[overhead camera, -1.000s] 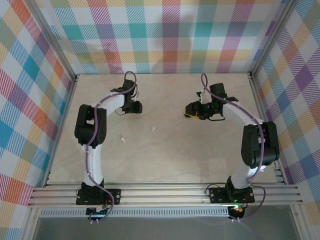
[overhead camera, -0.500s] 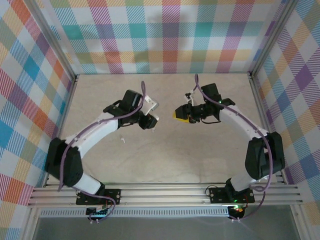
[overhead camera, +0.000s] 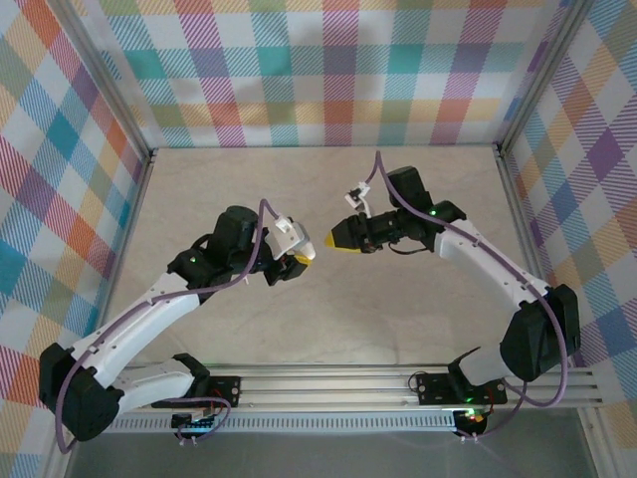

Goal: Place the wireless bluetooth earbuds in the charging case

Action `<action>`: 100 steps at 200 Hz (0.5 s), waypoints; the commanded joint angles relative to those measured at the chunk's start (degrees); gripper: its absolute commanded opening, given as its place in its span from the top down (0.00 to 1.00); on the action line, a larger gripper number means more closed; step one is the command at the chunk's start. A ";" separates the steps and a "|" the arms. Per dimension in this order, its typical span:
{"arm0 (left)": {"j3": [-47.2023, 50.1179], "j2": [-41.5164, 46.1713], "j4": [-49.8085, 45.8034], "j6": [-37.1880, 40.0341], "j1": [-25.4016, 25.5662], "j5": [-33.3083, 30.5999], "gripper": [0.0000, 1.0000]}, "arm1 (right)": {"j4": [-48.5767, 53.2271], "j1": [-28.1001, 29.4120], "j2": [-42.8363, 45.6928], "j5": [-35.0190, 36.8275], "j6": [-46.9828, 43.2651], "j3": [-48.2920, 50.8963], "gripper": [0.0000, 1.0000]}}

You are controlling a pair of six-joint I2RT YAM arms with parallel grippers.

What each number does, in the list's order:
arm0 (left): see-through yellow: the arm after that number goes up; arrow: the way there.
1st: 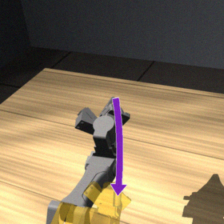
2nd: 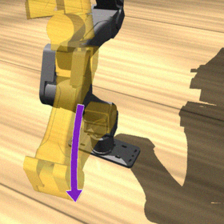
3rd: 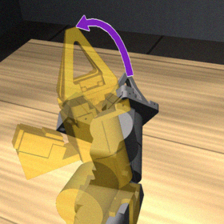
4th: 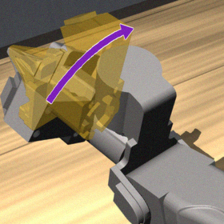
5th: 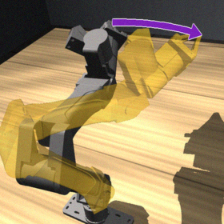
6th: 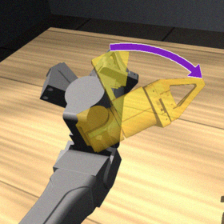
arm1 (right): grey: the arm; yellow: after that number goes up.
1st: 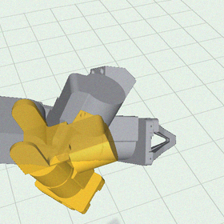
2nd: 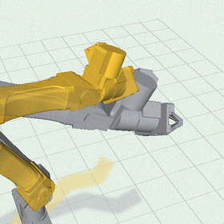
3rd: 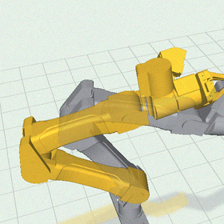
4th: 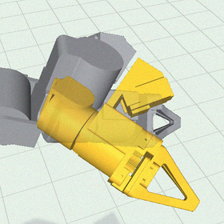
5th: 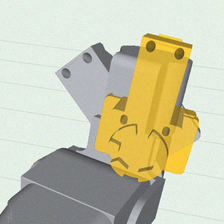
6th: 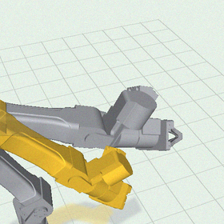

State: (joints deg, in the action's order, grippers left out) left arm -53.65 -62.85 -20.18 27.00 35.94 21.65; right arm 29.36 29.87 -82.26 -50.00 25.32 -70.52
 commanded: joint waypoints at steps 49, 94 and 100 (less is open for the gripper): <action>-0.28 0.54 -0.82 2.65 2.27 1.64 0.80 | 2.17 4.80 -4.36 0.80 0.30 -4.41 0.54; -0.83 0.20 -0.47 2.90 2.55 1.89 0.80 | 4.56 6.26 -7.18 1.33 -1.09 -6.20 0.58; -1.08 0.16 -0.64 3.04 2.55 1.91 0.80 | 4.54 6.33 -7.42 1.30 -1.08 -6.42 0.59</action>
State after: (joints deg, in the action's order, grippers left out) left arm -53.65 -62.61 -20.84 28.58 37.63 22.04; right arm 31.83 35.66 -88.40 -48.64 25.56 -74.72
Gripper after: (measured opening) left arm 0.402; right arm 0.423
